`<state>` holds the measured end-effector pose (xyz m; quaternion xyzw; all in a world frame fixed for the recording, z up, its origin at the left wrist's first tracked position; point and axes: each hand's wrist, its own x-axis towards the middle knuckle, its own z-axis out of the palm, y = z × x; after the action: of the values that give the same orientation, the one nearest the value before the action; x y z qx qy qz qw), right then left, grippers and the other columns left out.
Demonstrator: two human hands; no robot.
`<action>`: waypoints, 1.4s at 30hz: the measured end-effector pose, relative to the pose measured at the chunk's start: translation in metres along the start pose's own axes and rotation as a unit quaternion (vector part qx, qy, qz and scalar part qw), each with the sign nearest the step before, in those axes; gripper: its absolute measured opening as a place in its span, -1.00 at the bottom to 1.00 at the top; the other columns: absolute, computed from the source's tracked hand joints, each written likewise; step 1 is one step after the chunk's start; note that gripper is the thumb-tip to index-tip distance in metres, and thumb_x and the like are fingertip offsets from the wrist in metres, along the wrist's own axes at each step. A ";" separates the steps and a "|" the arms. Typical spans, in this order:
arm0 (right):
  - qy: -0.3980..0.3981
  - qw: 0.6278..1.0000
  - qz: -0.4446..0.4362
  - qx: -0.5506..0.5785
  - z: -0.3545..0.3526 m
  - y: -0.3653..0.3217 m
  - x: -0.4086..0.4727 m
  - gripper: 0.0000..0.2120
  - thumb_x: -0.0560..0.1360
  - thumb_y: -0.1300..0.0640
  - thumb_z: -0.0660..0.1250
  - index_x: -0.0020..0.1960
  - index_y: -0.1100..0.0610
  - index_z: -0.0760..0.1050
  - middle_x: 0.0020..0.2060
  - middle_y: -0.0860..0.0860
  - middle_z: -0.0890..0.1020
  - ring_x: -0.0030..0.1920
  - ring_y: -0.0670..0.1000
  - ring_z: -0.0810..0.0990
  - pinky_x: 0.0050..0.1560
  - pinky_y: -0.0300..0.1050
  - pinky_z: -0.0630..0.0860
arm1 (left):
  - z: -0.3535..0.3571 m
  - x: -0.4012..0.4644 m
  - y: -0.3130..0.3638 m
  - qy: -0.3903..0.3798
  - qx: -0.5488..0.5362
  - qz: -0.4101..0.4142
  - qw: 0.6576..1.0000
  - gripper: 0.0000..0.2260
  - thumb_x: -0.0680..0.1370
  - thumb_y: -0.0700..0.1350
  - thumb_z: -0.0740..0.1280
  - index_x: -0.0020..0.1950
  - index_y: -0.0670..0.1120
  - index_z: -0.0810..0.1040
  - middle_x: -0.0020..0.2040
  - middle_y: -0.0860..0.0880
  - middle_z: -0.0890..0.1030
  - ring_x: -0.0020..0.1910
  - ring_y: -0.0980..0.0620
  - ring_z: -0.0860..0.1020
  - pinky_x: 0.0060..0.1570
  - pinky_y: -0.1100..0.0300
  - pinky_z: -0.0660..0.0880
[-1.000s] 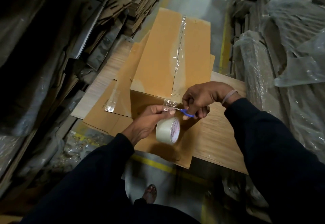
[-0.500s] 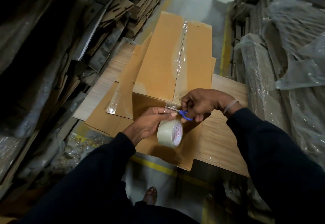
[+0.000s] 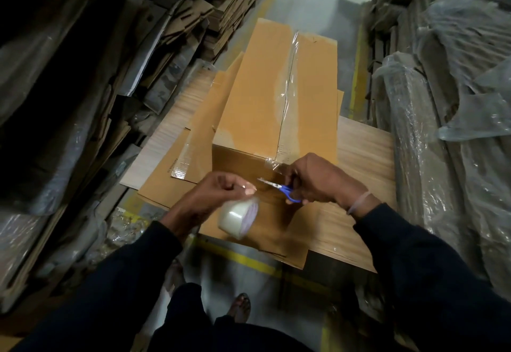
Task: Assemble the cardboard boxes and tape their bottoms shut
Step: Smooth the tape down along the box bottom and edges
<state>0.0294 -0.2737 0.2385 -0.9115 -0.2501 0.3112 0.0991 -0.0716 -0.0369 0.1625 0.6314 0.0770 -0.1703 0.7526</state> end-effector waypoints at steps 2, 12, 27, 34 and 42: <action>0.029 1.000 0.000 -0.007 0.030 0.008 0.001 -0.82 0.45 0.16 0.63 -0.04 0.02 0.66 -0.24 -0.02 0.74 -0.38 -0.12 0.66 -0.26 -0.22 0.53 | -0.019 -0.015 0.020 0.026 0.035 0.037 0.998 -0.79 0.51 -0.24 0.50 0.08 -0.34 0.68 0.02 -0.14 0.75 -0.04 0.01 0.69 -0.06 0.22 0.61; 0.072 0.993 0.096 0.011 0.168 0.042 0.060 -0.77 0.56 0.12 0.47 0.19 0.15 0.59 0.11 0.17 0.68 0.10 0.20 0.66 0.02 -0.06 0.50 | -0.070 -0.003 0.095 0.289 0.265 0.300 0.869 -0.71 0.62 -0.01 0.45 0.31 -0.07 0.57 0.31 -0.10 0.56 0.25 0.01 0.58 0.05 0.25 0.59; 0.041 0.997 -0.009 0.069 0.126 0.021 0.034 -0.62 0.53 -0.16 0.51 -0.28 0.06 0.50 -0.29 0.04 0.69 -0.25 0.07 0.64 -0.20 -0.03 0.56 | -0.045 0.113 0.055 0.354 0.436 0.259 0.786 -0.32 0.39 0.20 0.56 0.35 -0.17 0.49 0.25 -0.21 0.46 0.26 -0.21 0.43 0.27 0.11 0.34; 0.386 0.914 -0.088 0.087 0.015 -0.001 -0.004 -0.41 0.51 -0.41 0.34 -0.37 0.08 0.40 -0.47 -0.06 0.47 -0.40 -0.04 0.46 -0.34 -0.14 0.37 | -0.047 0.113 0.054 0.345 0.469 0.263 0.769 -0.36 0.43 0.16 0.57 0.35 -0.17 0.51 0.23 -0.22 0.52 0.25 -0.22 0.45 0.27 0.16 0.26; 0.366 0.926 -0.063 -0.065 0.030 0.009 0.048 -0.42 0.43 -0.51 0.29 -0.31 -0.01 0.31 -0.39 -0.12 0.44 -0.39 -0.03 0.43 -0.35 -0.15 0.27 | -0.047 0.111 0.052 0.345 0.472 0.263 0.767 -0.38 0.43 0.13 0.58 0.34 -0.18 0.51 0.22 -0.24 0.50 0.26 -0.25 0.44 0.25 0.01 0.36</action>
<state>0.0467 -0.2556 0.1874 -0.9489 -0.2727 -0.0677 0.1439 0.0548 -0.0008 0.1652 0.9190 0.0727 0.2485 0.2974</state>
